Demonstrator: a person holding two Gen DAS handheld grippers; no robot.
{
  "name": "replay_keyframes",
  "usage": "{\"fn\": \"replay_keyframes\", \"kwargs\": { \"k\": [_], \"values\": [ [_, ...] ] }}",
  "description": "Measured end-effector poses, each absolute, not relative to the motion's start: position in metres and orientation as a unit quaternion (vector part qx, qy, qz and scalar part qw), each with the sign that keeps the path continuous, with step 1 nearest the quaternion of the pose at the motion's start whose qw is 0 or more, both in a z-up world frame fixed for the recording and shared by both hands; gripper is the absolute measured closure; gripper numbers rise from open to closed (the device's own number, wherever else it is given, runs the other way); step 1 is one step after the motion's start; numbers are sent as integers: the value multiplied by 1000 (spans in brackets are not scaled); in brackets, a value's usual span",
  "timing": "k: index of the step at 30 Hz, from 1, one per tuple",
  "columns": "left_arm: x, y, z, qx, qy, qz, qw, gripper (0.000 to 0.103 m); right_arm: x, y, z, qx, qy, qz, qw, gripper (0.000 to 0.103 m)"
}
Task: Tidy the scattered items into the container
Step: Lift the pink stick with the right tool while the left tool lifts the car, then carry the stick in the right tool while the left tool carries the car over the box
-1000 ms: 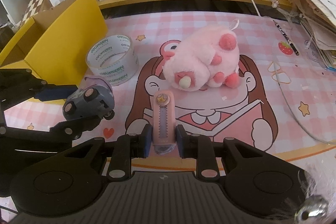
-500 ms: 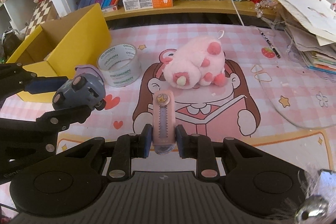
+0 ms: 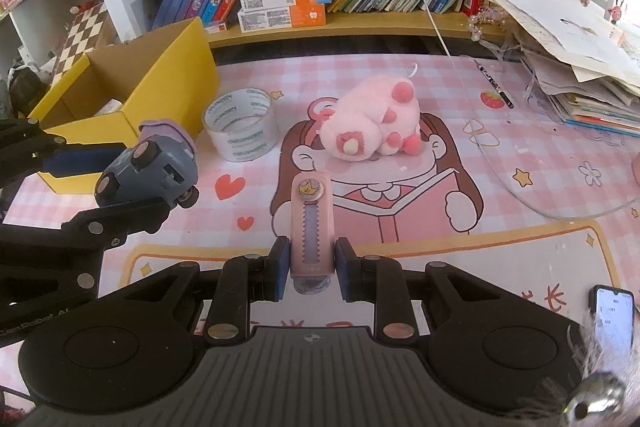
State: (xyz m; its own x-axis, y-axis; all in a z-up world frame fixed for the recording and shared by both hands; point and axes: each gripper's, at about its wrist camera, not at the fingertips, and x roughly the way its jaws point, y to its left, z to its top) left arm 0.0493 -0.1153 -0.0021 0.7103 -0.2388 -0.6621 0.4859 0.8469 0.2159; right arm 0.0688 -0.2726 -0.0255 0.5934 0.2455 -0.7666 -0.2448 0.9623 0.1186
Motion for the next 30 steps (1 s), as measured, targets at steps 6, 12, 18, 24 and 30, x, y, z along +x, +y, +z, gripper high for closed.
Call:
{"fn": "replay_keyframes", "kwargs": {
  "k": [6,12,18,24,30],
  "values": [
    [35,-97,8,184,311,-197,911,61,55,-255,-15,-3,420,140,897,80],
    [24,-75,18,177,299,-191,918,61,44,-235,-4,-9,409,147,900,80],
    [14,-57,25,172,285,-187,924,61,37,-214,8,-17,398,156,904,80],
    [8,-38,31,165,275,-178,930,61,32,-192,16,-27,390,170,904,80],
    [6,-16,36,152,268,-161,938,61,34,-171,23,-40,384,185,904,80]
  ]
}}
